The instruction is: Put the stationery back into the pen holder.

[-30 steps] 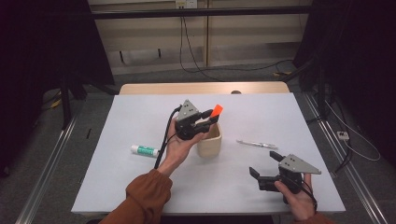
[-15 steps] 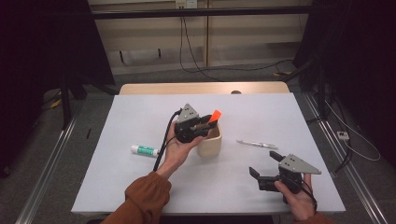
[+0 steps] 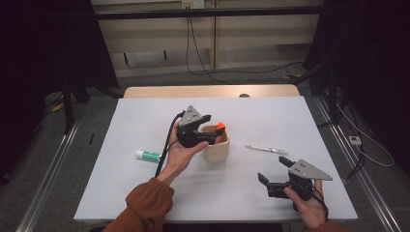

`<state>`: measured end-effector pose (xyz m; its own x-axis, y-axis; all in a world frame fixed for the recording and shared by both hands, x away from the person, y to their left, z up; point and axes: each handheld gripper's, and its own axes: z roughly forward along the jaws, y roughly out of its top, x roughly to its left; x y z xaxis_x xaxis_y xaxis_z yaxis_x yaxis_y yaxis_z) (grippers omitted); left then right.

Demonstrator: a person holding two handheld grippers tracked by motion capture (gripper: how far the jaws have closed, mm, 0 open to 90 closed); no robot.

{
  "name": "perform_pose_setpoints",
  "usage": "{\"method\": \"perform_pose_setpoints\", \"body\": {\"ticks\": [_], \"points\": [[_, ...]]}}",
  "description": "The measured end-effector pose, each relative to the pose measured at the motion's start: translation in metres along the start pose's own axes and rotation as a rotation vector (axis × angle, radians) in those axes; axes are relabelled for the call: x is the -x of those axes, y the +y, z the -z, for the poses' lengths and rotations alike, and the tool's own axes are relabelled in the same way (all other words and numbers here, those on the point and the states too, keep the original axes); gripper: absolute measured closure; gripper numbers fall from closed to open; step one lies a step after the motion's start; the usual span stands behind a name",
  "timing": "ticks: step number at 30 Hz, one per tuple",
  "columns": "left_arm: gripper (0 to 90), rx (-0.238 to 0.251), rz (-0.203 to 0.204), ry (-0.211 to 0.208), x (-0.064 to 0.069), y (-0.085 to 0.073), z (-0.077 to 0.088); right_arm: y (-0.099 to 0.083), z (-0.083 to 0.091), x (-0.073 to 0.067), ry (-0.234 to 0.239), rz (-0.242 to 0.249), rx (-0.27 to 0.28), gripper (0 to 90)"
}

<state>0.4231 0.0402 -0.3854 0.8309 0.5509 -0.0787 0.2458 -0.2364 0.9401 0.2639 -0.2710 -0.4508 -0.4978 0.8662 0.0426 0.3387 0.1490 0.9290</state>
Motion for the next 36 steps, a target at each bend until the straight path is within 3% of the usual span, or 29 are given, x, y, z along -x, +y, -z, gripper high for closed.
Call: {"method": "perform_pose_setpoints", "body": {"ticks": [2,4,9,16,22,31,36], "points": [[15.3,-0.002,0.022,-0.004,-0.002,0.001,0.003,0.000,0.000,0.000,-0.002,0.000,0.000,4.1],[10.4,-0.014,0.000,-0.008,-0.004,0.002,0.007,0.000,0.000,0.000,-0.001,-0.001,0.000,4.1],[4.8,-0.035,-0.001,0.003,-0.008,0.004,0.017,0.000,0.000,0.000,-0.002,-0.001,-0.001,4.1],[3.9,-0.043,0.036,0.006,-0.017,0.007,0.035,0.000,0.000,0.000,-0.003,0.001,-0.001,4.1],[4.7,-0.053,0.029,0.017,-0.025,0.006,0.055,0.000,0.000,0.000,-0.002,0.000,-0.001,4.1],[6.0,-0.088,0.048,0.041,-0.047,-0.009,0.085,0.000,0.000,0.000,-0.004,-0.002,-0.002,4.1],[6.8,-0.074,0.080,0.057,-0.060,-0.016,0.099,0.000,-0.001,-0.001,-0.006,-0.001,-0.005,4.1]]}}
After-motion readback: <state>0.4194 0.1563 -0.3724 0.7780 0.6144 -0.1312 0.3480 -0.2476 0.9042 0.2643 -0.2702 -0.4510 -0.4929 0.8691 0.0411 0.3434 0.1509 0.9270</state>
